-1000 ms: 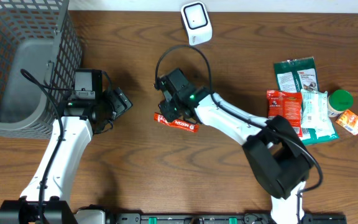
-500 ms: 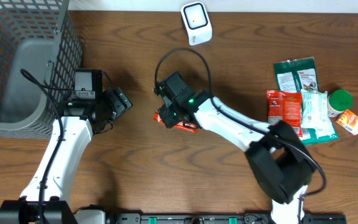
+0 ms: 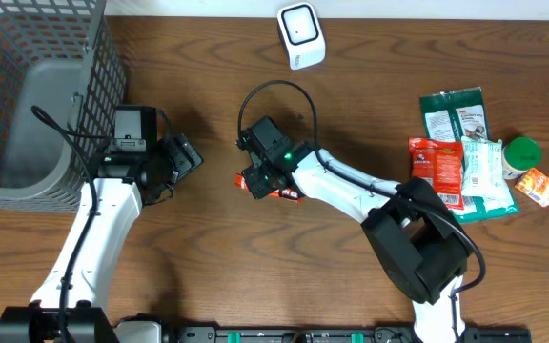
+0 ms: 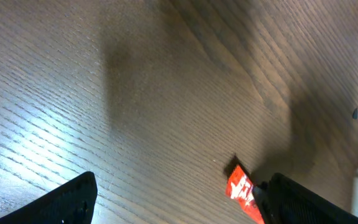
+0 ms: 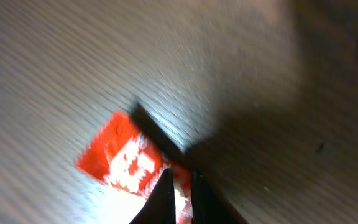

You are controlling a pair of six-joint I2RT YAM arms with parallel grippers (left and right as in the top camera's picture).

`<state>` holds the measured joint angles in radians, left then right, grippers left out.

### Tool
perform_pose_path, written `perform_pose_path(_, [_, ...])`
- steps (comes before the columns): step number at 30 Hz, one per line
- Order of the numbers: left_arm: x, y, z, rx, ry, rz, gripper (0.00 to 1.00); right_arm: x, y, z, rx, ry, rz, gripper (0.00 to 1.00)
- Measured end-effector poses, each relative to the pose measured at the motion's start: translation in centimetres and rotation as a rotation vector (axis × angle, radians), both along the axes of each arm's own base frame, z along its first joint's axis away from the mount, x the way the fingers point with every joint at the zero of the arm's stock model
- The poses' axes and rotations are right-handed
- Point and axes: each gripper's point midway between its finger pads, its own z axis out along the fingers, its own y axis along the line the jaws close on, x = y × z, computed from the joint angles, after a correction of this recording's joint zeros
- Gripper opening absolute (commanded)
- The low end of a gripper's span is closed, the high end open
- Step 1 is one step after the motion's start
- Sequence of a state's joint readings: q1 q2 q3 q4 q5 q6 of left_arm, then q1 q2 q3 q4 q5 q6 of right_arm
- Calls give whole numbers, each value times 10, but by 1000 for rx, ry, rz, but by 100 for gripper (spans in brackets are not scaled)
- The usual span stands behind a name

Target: Scan the item barcode

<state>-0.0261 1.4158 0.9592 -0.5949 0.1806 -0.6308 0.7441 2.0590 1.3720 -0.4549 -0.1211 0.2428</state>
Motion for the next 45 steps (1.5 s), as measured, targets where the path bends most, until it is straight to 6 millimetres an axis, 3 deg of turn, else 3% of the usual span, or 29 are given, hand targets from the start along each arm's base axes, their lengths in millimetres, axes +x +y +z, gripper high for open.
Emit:
perform_pose_path(6, [0, 0, 0, 0, 0, 0, 88, 1, 5, 21, 34, -21, 3, 6])
perform_pose_path(13, [0, 0, 0, 0, 0, 0, 88, -7, 10, 22, 31, -14, 24, 6])
perform_pose_path(18, [0, 0, 0, 0, 0, 0, 88, -14, 17, 12, 7, -14, 43, 6])
perform_pose_path(23, [0, 0, 0, 0, 0, 0, 88, -18, 18, -12, -29, 4, 50, 5])
perform_pose_path(30, [0, 0, 0, 0, 0, 0, 88, -16, 22, -9, -9, -6, 63, 18])
perform_pose_path(34, [0, 0, 0, 0, 0, 0, 88, -15, 23, 14, 16, -37, 99, 38])
perform_pose_path(37, [0, 0, 0, 0, 0, 0, 88, -15, 14, 60, 44, -94, 136, 41])
perform_pose_path(41, [0, 0, 0, 0, 0, 0, 88, -17, -5, 101, 33, -149, 196, 45])
perform_pose_path(43, [0, 0, 0, 0, 0, 0, 88, -22, -17, 106, -4, -147, 241, 46])
perform_pose_path(45, [0, 0, 0, 0, 0, 0, 88, -28, -30, 99, -58, -122, 294, 45])
